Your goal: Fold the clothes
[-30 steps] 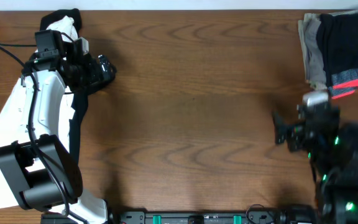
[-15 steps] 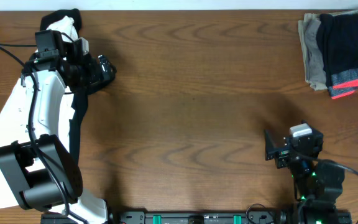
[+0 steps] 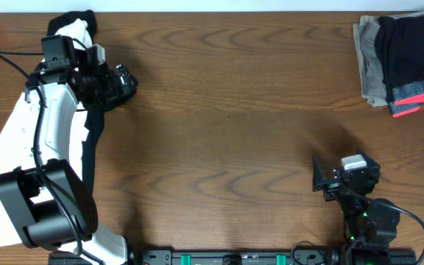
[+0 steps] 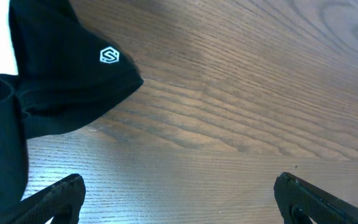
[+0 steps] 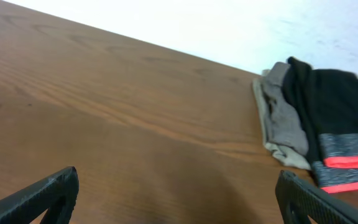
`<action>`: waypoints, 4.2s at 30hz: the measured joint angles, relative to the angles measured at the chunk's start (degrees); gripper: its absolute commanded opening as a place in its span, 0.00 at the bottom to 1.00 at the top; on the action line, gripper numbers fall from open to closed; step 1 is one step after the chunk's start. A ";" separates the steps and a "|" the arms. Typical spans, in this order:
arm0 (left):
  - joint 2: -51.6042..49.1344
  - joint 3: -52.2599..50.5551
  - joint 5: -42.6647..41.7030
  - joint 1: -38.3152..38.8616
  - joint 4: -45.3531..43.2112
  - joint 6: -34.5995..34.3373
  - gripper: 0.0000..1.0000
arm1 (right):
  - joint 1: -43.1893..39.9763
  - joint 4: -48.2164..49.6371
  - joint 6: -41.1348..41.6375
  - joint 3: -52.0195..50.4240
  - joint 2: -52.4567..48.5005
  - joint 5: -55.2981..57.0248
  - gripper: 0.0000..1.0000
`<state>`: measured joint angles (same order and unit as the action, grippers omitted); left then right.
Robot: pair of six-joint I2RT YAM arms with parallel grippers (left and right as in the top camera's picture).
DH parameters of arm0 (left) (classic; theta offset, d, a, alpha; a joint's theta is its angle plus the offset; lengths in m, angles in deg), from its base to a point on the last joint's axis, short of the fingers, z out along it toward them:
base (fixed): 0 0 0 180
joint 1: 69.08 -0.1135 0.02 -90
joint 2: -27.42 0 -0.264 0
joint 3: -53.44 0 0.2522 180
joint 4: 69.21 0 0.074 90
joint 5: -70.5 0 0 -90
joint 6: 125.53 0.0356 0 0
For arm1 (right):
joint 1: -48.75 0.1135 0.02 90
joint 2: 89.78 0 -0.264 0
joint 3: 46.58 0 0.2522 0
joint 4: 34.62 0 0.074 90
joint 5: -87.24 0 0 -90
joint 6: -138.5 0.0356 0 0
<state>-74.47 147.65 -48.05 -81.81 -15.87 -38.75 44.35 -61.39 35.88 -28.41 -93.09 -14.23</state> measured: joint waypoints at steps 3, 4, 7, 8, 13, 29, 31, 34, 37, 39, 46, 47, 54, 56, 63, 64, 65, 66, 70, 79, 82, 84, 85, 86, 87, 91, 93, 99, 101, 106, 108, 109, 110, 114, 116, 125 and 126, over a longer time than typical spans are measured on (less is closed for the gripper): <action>0.00 0.00 0.00 0.00 0.02 0.00 0.98 | 0.02 0.07 0.00 -0.02 1.95 0.81 0.99; 0.00 0.00 0.00 0.00 0.00 0.00 0.98 | 0.02 0.17 0.00 -0.02 2.32 0.90 0.99; 0.00 0.00 0.00 0.00 0.00 0.00 0.98 | 0.02 0.20 0.00 -0.02 2.58 1.09 0.99; 0.00 0.00 0.00 0.00 0.00 0.00 0.98 | 0.02 0.22 0.00 -0.04 2.58 1.14 0.99; 0.00 0.00 0.00 0.00 0.00 0.00 0.98 | 0.02 0.20 0.00 -0.04 2.58 1.27 0.99; 0.00 0.00 0.00 0.00 0.00 0.00 0.98 | 0.02 0.20 0.00 -0.04 2.58 1.27 0.99; 0.00 0.00 0.00 0.00 0.02 0.00 0.98 | 0.02 0.20 0.00 -0.04 2.58 1.27 0.99; 0.00 0.00 0.00 0.00 0.09 0.00 0.98 | 0.02 0.20 0.00 -0.04 2.60 1.27 0.99; 0.31 0.00 0.07 0.00 0.42 0.02 0.98 | 0.02 0.20 0.00 -0.04 2.58 1.27 0.99; 1.27 -0.07 0.68 0.13 0.42 0.04 0.98 | 0.02 0.20 0.00 -0.04 2.58 1.27 0.99; 14.19 -6.32 3.32 6.19 -6.49 11.76 0.98 | 0.02 0.20 0.00 -0.04 2.60 1.29 0.99; 16.26 -7.69 3.43 7.52 -7.13 14.08 0.98 | 0.02 0.22 0.00 -0.04 2.60 1.31 0.99; 34.62 -27.91 5.25 15.32 -20.90 26.99 0.98 | 0.02 0.22 0.00 -0.09 2.62 1.46 0.99; 39.06 -34.27 5.70 15.32 -25.18 27.30 0.98 | 0.02 0.22 0.00 -0.11 2.62 1.49 0.99; 57.88 -58.86 7.82 15.32 -41.24 20.85 0.98 | 0.02 0.24 0.00 -0.13 2.62 1.51 0.99; 60.43 -61.94 8.48 15.32 -43.25 18.93 0.98 | 0.02 0.26 0.00 -0.13 2.62 1.49 0.99; 63.34 -65.11 9.38 15.32 -44.65 16.87 0.98 | 0.02 0.24 0.00 -0.13 2.62 1.49 0.99; 65.31 -67.12 9.94 15.32 -45.70 15.76 0.98 | 0.02 0.24 0.00 -0.13 2.62 1.51 0.99; 75.30 -74.29 11.85 15.32 -46.58 12.35 0.98 | 0.02 0.22 0.00 -0.13 2.62 1.49 0.99; 86.60 -77.26 13.97 14.95 -41.66 10.56 0.98 | 0.02 0.24 0.00 -0.13 2.62 1.49 0.99; 88.11 -77.29 13.99 14.27 -40.30 10.49 0.98 | 0.02 0.22 0.00 -0.13 2.62 1.49 0.99; 89.50 -77.57 13.99 13.79 -40.02 10.49 0.98 | 0.02 0.24 0.00 -0.13 2.62 1.49 0.99; 90.25 -77.90 13.99 13.62 -40.04 10.49 0.98 | 0.02 0.24 0.00 -0.13 2.62 1.49 0.99; 90.99 -78.34 13.99 13.55 -40.00 10.49 0.98 | 0.02 0.24 0.00 -0.13 2.62 1.49 0.99; 91.73 -78.90 13.99 13.53 -40.00 10.49 0.98 | 0.02 0.24 0.00 -0.13 2.62 1.49 0.99; 94.03 -79.43 14.40 13.53 -39.56 10.49 0.98 | 0.02 0.24 0.00 -0.13 2.62 1.49 0.99; 95.19 -79.41 14.73 13.46 -39.17 10.49 0.98 | 0.02 0.24 0.00 -0.13 2.62 1.49 0.99; 98.05 -79.34 15.41 12.94 -38.91 10.49 0.98 | 0.02 0.24 0.00 -0.13 2.62 1.49 0.99; 99.21 -79.34 15.47 12.92 -38.86 10.49 0.98 | 0.02 0.24 0.00 -0.13 2.62 1.49 0.99; 101.20 -79.34 15.47 12.87 -38.88 10.14 0.98 | 0.02 0.24 0.00 -0.13 2.62 1.49 0.99; 101.20 -79.34 15.47 12.87 -38.88 9.53 0.98 | 0.02 0.24 0.00 -0.13 2.62 1.49 0.99; 101.22 -79.34 15.47 12.87 -38.88 9.40 0.98 | 0.02 0.24 0.00 -0.13 2.62 1.49 0.99; 101.22 -79.34 15.47 12.87 -38.91 9.31 0.98 | 0.02 0.24 0.00 -0.13 2.62 1.49 0.99; 101.22 -79.34 15.47 12.87 -38.88 9.18 0.98 | 0.02 0.24 0.00 -0.13 2.62 1.49 0.99; 101.22 -79.34 15.47 12.87 -38.91 9.16 0.98 | 0.02 0.24 0.00 -0.13 2.62 1.51 0.99; 101.20 -79.34 15.47 12.87 -38.91 9.16 0.98 | 0.02 0.24 0.00 -0.13 2.62 1.49 0.99; 101.20 -79.34 15.47 12.87 -38.88 9.16 0.98 | 0.02 0.24 0.00 -0.13 2.62 1.49 0.99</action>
<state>26.73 68.31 -32.58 -68.94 -54.76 -29.59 44.37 -61.15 35.88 -28.54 -90.47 -12.74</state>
